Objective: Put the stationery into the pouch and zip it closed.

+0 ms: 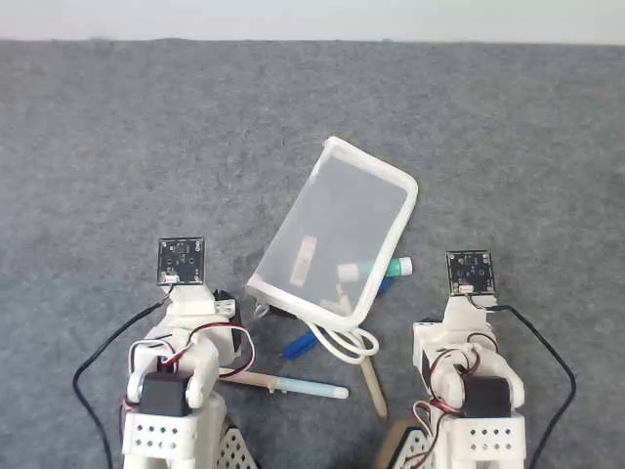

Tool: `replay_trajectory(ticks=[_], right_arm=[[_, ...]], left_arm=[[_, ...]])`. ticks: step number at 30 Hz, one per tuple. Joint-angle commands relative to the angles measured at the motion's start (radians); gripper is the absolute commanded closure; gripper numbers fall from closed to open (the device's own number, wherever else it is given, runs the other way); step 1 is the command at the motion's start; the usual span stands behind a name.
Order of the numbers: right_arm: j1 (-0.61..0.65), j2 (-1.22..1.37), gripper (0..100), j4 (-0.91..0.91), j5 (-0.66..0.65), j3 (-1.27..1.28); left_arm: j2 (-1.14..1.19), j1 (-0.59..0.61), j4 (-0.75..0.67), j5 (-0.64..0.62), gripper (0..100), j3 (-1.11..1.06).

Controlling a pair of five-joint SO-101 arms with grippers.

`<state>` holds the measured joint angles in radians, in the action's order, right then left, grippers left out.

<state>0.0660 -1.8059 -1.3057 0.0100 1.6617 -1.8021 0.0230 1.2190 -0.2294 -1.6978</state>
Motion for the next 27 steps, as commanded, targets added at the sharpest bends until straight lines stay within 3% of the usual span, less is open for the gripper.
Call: replay_trajectory(ticks=[1,18,27], right_arm=[[-0.007,-0.007,99.1,0.004,-0.002,0.014],[-0.012,-0.007,99.0,-0.045,-0.005,-0.367],[-0.002,0.004,99.2,0.05,0.023,-0.519]], left_arm=[[-0.015,-0.002,0.003,0.003,99,0.013],[-0.015,-0.002,0.003,0.003,99,0.013],[-0.015,-0.002,0.003,0.003,99,0.013]])
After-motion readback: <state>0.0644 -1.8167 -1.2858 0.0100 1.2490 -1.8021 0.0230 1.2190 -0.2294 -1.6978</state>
